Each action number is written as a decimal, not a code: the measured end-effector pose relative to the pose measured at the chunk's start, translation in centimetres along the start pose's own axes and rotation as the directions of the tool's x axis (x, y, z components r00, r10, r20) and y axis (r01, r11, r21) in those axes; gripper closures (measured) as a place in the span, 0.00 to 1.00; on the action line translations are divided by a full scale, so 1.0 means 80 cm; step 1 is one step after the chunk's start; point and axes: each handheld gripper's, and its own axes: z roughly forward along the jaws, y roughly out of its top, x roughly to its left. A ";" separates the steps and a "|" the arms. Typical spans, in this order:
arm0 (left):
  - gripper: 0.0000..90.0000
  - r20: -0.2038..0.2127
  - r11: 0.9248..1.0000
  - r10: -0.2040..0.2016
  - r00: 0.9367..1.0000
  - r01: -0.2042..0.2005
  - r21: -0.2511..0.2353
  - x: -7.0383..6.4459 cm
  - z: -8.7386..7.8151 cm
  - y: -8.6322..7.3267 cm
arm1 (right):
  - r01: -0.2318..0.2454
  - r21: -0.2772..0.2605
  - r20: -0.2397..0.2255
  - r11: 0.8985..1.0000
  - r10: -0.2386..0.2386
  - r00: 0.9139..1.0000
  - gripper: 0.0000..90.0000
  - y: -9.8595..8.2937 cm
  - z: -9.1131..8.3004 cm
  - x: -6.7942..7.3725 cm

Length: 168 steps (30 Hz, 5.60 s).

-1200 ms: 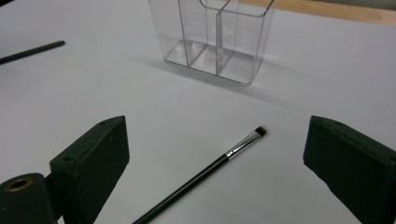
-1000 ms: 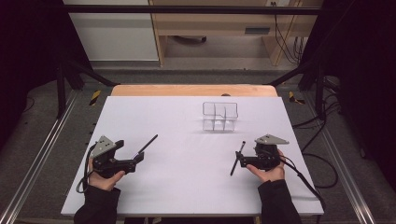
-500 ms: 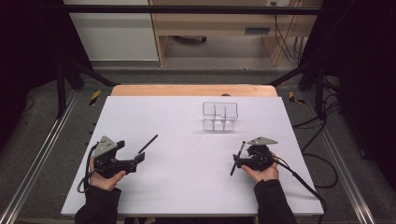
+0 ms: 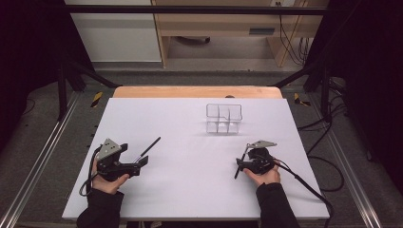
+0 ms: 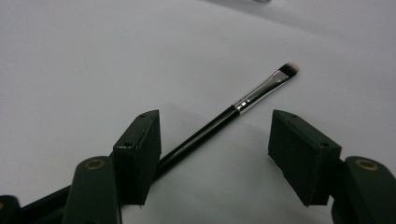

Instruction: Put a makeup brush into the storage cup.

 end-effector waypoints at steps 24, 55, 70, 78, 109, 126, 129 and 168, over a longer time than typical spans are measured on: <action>0.06 0.000 1.000 0.001 1.000 -0.001 0.007 0.000 0.001 0.000 | 0.031 0.030 0.003 0.999 -0.031 1.000 0.69 -0.001 -0.001 0.001; 0.06 0.000 1.000 0.004 1.000 -0.004 0.012 -0.001 0.000 0.000 | 0.003 0.093 -0.011 0.996 -0.002 1.000 0.88 -0.007 -0.019 -0.023; 0.06 0.002 1.000 0.004 1.000 -0.004 0.015 -0.001 0.000 0.000 | -0.004 0.124 0.019 0.992 0.002 1.000 0.92 -0.009 -0.025 -0.037; 0.06 0.007 1.000 0.003 1.000 -0.003 0.012 -0.001 0.000 0.000 | -0.003 0.146 0.017 0.989 0.001 1.000 0.94 -0.011 -0.030 -0.047; 0.06 0.010 1.000 -0.007 1.000 0.007 0.006 0.004 -0.003 0.001 | 0.110 0.304 0.005 0.946 -0.117 0.993 0.51 0.042 -0.030 -0.039; 0.06 0.007 1.000 -0.005 1.000 0.005 0.016 0.004 -0.002 0.000 | 0.097 0.439 -0.018 0.893 -0.099 0.995 0.71 0.053 -0.002 -0.046; 0.06 0.007 1.000 -0.005 1.000 0.005 0.015 0.004 -0.002 0.000 | 0.096 0.451 -0.019 0.887 -0.099 0.995 0.76 0.052 0.001 -0.045; 0.06 -0.001 1.000 0.006 1.000 -0.006 0.015 0.002 -0.002 0.001 | 0.076 0.385 -0.043 0.920 -0.064 0.997 0.94 0.054 -0.026 -0.042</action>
